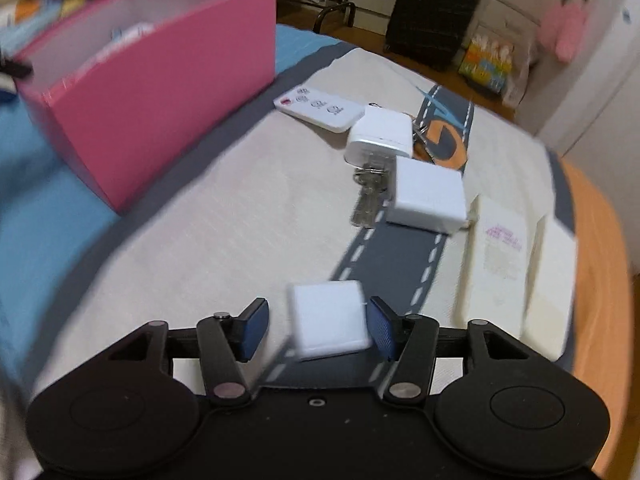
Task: Organize rigid objects
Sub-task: 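Return the right tool to the chargers and grasp a small white plug, then carry the white plug with the right gripper over the pink box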
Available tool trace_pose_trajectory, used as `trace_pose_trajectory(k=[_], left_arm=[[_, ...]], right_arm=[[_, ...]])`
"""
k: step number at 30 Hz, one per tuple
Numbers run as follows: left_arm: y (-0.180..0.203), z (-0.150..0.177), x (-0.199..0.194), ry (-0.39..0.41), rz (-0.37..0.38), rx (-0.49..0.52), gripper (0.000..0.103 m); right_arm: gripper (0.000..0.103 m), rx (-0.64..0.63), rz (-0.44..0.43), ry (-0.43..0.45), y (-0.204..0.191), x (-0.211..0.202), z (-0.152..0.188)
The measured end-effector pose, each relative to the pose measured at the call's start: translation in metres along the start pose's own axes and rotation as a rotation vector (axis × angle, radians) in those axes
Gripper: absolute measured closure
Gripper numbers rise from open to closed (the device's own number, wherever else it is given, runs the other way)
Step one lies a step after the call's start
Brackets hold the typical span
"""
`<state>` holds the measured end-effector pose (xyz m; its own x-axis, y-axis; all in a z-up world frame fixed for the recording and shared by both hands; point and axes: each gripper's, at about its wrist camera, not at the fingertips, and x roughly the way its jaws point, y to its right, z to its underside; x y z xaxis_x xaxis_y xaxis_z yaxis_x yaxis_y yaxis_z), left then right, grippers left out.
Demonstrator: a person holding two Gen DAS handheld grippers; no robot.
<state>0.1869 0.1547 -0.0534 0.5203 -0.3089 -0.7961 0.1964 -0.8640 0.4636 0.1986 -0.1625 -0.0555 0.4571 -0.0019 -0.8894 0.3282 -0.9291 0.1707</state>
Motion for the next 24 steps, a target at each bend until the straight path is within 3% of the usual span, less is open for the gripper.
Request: trace_pose_trajectory(k=[3, 4, 8, 14, 19, 24], left_arm=[[0.000, 0.000, 0.000, 0.000, 0.000, 0.000, 0.064], [0.000, 0.000, 0.000, 0.001, 0.000, -0.001, 0.064], [0.000, 0.000, 0.000, 0.000, 0.000, 0.000, 0.064], [0.001, 0.000, -0.001, 0.005, -0.007, 0.010, 0.065], [0.004, -0.001, 0.000, 0.012, -0.015, 0.021, 0.065], [0.004, 0.002, -0.002, 0.020, -0.018, 0.033, 0.065]], right_arm=[[0.045, 0.045, -0.004, -0.012, 0.014, 0.006, 0.003], [0.054, 0.068, -0.025, -0.006, 0.019, 0.006, 0.003], [0.054, 0.127, -0.066, 0.026, 0.023, -0.005, 0.002], [0.054, 0.196, -0.090, 0.145, 0.016, -0.039, -0.007], [0.054, 0.126, -0.191, 0.322, -0.019, -0.090, -0.037], [0.053, 0.009, -0.260, 0.382, -0.068, -0.103, -0.084]])
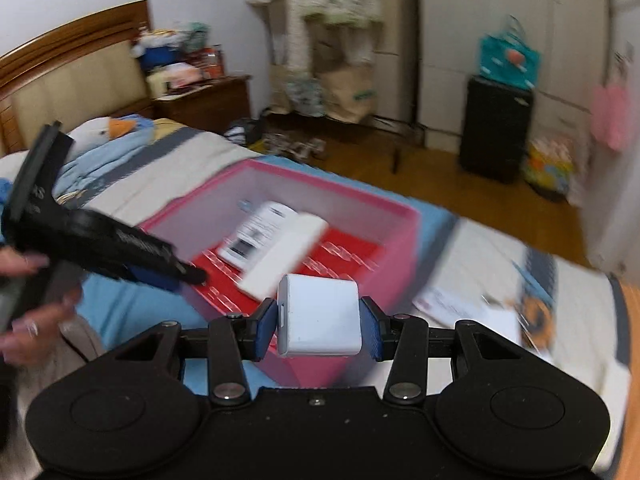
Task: Organize rigid objects
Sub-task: 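Carry the white plug with the right gripper over the pink box, then lower the white plug into the box and open the right gripper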
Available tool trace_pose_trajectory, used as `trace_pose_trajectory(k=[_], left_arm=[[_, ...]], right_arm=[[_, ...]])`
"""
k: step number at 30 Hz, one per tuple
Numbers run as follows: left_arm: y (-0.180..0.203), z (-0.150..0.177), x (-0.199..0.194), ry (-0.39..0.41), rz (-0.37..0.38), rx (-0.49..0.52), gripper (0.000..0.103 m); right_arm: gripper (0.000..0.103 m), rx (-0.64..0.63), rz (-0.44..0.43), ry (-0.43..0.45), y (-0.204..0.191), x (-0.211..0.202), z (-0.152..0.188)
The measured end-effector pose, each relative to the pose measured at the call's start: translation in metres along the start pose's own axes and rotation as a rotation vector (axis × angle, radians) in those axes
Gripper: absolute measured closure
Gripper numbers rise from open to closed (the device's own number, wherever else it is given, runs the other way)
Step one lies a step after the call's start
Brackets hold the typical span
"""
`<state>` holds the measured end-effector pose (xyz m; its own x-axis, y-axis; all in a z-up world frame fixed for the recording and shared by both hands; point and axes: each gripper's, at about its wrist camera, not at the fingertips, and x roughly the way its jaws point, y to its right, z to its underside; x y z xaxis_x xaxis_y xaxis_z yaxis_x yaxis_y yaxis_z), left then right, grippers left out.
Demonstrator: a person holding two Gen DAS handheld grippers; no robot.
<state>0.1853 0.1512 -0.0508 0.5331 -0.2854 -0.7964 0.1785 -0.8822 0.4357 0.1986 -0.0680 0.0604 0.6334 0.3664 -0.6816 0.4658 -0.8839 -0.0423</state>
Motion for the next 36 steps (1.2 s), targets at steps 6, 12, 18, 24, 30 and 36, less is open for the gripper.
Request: trace_pose_trajectory(k=[6, 12, 18, 24, 30, 36], left_arm=[[-0.002, 0.001, 0.000, 0.001, 0.008, -0.002, 0.065], [-0.007, 0.000, -0.001, 0.001, 0.034, -0.016, 0.065], [-0.010, -0.002, 0.002, -0.003, 0.055, -0.027, 0.064], [-0.010, 0.000, 0.002, 0.003, 0.057, -0.023, 0.064], [-0.009, -0.002, 0.002, 0.006, 0.050, -0.028, 0.064], [-0.006, -0.002, 0.002, 0.007, 0.035, -0.023, 0.063]], right_arm=[[0.054, -0.044, 0.010, -0.051, -0.027, 0.064, -0.034], [0.053, 0.063, 0.051, -0.226, -0.014, 0.148, -0.063], [0.053, 0.151, 0.191, -0.282, 0.000, 0.196, -0.072], [0.048, 0.276, 0.102, -0.207, 0.015, 0.176, -0.069], [0.048, 0.251, 0.056, -0.088, 0.021, 0.108, -0.058], [0.036, 0.097, 0.072, 0.049, 0.036, 0.032, -0.037]])
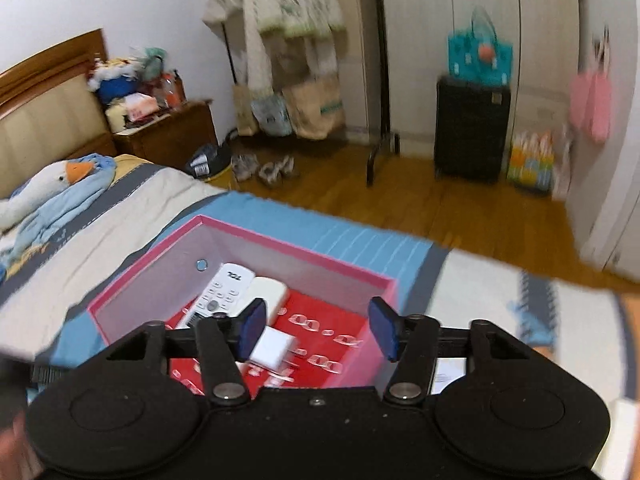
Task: Organize rigid objects
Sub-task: 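Lower the white plug into the box and open the right gripper, then move the right tool back and grasp the larger white charger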
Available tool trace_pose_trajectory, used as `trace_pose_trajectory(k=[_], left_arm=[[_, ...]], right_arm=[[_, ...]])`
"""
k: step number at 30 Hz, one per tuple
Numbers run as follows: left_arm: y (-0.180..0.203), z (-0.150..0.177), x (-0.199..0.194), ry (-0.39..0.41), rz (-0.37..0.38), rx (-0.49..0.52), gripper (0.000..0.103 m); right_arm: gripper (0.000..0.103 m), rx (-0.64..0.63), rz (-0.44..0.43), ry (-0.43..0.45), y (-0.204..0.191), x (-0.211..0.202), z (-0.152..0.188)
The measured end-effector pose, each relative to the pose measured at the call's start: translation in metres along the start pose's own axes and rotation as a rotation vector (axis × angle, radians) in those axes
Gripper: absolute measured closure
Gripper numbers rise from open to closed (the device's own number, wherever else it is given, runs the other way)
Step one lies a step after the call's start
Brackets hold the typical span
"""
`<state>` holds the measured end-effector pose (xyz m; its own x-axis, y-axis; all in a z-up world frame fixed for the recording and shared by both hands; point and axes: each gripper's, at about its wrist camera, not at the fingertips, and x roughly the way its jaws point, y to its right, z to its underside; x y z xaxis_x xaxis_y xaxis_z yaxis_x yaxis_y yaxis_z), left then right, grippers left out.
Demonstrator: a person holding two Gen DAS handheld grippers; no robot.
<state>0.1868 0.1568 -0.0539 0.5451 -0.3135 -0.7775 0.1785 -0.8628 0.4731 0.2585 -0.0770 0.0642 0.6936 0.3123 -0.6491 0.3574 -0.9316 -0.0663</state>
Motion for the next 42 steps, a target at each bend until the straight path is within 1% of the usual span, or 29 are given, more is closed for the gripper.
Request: trace_pose_trajectory(k=[2, 4, 6, 8, 10, 12, 15, 18, 20, 22, 23, 25, 29, 33, 34, 36, 38, 40, 42], left_arm=[[0.002, 0.000, 0.000, 0.000, -0.011, 0.005, 0.063], [0.003, 0.000, 0.001, -0.002, -0.017, 0.006, 0.063], [0.003, -0.001, 0.001, -0.006, -0.016, 0.002, 0.063], [0.000, -0.002, 0.001, -0.013, -0.011, -0.007, 0.062], [-0.001, -0.002, 0.001, -0.017, -0.007, -0.014, 0.062], [0.001, -0.001, 0.001, -0.013, -0.016, -0.005, 0.062], [0.005, -0.001, 0.001, -0.007, -0.030, 0.007, 0.062], [0.005, -0.001, 0.001, -0.007, -0.029, 0.006, 0.062], [0.006, -0.001, 0.001, -0.007, -0.032, 0.006, 0.062], [0.006, 0.000, 0.001, -0.005, -0.036, 0.013, 0.062], [0.007, 0.000, 0.001, -0.004, -0.039, 0.015, 0.062], [0.007, 0.000, 0.001, -0.004, -0.041, 0.016, 0.062], [0.006, 0.000, 0.001, -0.003, -0.041, 0.023, 0.062], [0.007, 0.000, 0.000, -0.001, -0.042, 0.025, 0.061], [0.007, 0.000, 0.000, -0.001, -0.042, 0.025, 0.061], [0.007, 0.000, 0.000, -0.002, -0.043, 0.028, 0.061], [0.007, 0.000, 0.001, 0.000, -0.048, 0.031, 0.061], [0.007, 0.000, 0.000, 0.002, -0.051, 0.033, 0.061], [0.008, 0.000, 0.000, 0.003, -0.052, 0.033, 0.061]], right_arm=[[0.035, -0.040, 0.030, 0.014, 0.012, -0.021, 0.007], [0.033, -0.058, 0.053, 0.008, 0.024, -0.036, 0.013], [0.033, -0.060, 0.064, -0.023, 0.041, -0.047, 0.016], [0.033, -0.065, 0.059, -0.076, 0.058, -0.051, 0.021], [0.033, -0.052, 0.053, -0.109, 0.073, -0.056, 0.027], [0.033, -0.021, 0.030, -0.158, 0.090, -0.053, 0.035], [0.033, 0.065, 0.028, -0.178, 0.115, -0.047, 0.052], [0.033, 0.133, 0.064, -0.199, 0.135, -0.036, 0.075], [0.033, 0.137, 0.080, -0.211, 0.144, -0.028, 0.085], [0.039, 0.121, 0.091, -0.232, 0.149, -0.019, 0.090], [0.039, 0.113, 0.096, -0.233, 0.152, -0.015, 0.092], [0.039, 0.100, 0.097, -0.229, 0.157, -0.009, 0.095], [0.039, 0.047, 0.129, -0.213, 0.157, 0.008, 0.100], [0.038, 0.017, 0.149, -0.251, 0.156, 0.031, 0.109], [0.036, 0.004, 0.160, -0.248, 0.155, 0.033, 0.111], [0.036, -0.044, 0.183, -0.241, 0.151, 0.036, 0.112], [0.036, -0.049, 0.198, -0.238, 0.151, 0.037, 0.111], [0.035, -0.028, 0.219, -0.254, 0.157, 0.042, 0.110], [0.035, -0.001, 0.216, -0.256, 0.163, 0.046, 0.113]])
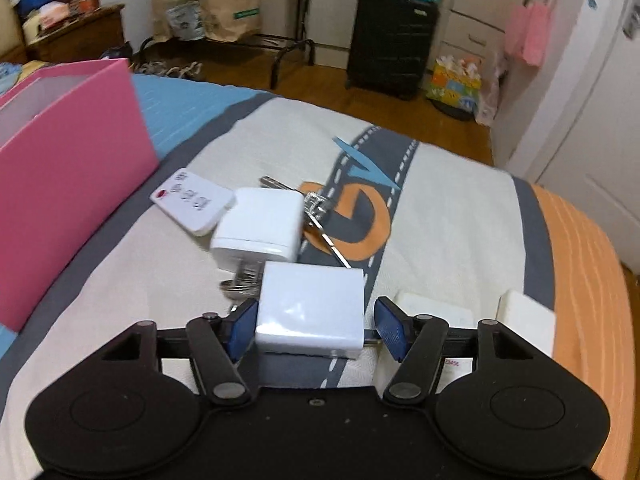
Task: Organize rigid objects
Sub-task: 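Move the right tool back and grasp the larger white charger, then carry the white charger with the right gripper over the pink box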
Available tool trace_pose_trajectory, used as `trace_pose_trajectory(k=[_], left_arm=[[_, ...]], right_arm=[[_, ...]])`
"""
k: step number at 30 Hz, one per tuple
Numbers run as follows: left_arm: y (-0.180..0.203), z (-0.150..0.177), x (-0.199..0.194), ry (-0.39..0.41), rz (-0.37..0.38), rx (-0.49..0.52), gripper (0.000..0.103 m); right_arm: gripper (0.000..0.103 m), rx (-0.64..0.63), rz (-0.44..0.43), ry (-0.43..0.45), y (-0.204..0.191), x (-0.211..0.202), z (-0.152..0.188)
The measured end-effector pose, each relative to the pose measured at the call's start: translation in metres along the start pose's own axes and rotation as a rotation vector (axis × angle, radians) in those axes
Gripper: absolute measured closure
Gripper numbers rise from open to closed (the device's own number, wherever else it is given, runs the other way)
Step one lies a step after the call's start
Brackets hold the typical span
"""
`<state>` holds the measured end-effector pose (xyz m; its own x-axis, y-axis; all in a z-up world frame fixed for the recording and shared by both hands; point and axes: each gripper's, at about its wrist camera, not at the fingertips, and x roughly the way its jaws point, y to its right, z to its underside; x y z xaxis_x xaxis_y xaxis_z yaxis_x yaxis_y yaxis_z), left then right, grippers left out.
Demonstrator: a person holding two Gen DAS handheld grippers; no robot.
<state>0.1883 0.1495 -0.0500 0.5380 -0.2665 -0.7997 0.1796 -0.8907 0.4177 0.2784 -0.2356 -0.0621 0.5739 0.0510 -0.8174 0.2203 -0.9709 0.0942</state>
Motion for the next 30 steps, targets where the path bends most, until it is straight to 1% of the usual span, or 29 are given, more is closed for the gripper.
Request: trace_pose_trajectory(k=[2, 3, 4, 6, 8, 12, 14, 17, 19, 21, 23, 26, 29, 30], left_arm=[[0.000, 0.000, 0.000, 0.001, -0.001, 0.002, 0.061], [0.000, 0.000, 0.000, 0.001, -0.002, 0.003, 0.061], [0.001, 0.000, 0.000, 0.001, -0.002, 0.003, 0.061], [0.000, 0.000, -0.001, 0.001, -0.002, 0.000, 0.061], [0.001, 0.000, -0.001, 0.004, -0.005, 0.004, 0.061], [0.001, 0.001, -0.001, 0.004, -0.006, 0.003, 0.061], [0.002, 0.001, -0.001, 0.005, -0.006, 0.003, 0.061], [0.002, 0.001, -0.001, 0.004, -0.005, 0.002, 0.061], [0.001, 0.001, -0.001, 0.004, -0.005, 0.003, 0.061], [0.001, 0.001, -0.001, 0.005, -0.005, 0.003, 0.061], [0.001, 0.001, -0.001, 0.005, -0.005, 0.001, 0.061], [0.001, 0.001, -0.001, 0.004, -0.004, 0.001, 0.061], [0.001, 0.001, -0.001, 0.005, -0.005, 0.001, 0.061], [0.001, 0.001, -0.001, 0.004, -0.006, 0.002, 0.061]], right_arm=[[0.035, 0.000, -0.003, 0.002, 0.000, 0.006, 0.001], [0.037, -0.001, -0.003, 0.003, 0.000, 0.007, 0.002], [0.041, 0.003, -0.014, 0.006, -0.001, 0.008, 0.002], [0.041, 0.025, -0.012, 0.001, -0.002, 0.005, 0.001], [0.041, 0.071, -0.029, -0.027, 0.000, 0.002, -0.002], [0.041, 0.115, -0.040, -0.045, 0.000, -0.014, -0.003], [0.041, 0.148, -0.060, -0.084, 0.000, -0.021, -0.001], [0.041, 0.192, -0.107, -0.182, -0.005, -0.027, 0.011], [0.041, 0.180, -0.138, -0.231, -0.012, -0.029, 0.019], [0.041, 0.164, -0.132, -0.262, -0.018, -0.027, 0.024], [0.041, 0.132, -0.114, -0.262, -0.024, -0.025, 0.023], [0.041, 0.136, -0.107, -0.248, -0.025, -0.024, 0.021], [0.041, 0.138, -0.075, -0.217, -0.022, -0.032, 0.014], [0.041, 0.153, -0.078, -0.206, -0.019, -0.036, 0.011]])
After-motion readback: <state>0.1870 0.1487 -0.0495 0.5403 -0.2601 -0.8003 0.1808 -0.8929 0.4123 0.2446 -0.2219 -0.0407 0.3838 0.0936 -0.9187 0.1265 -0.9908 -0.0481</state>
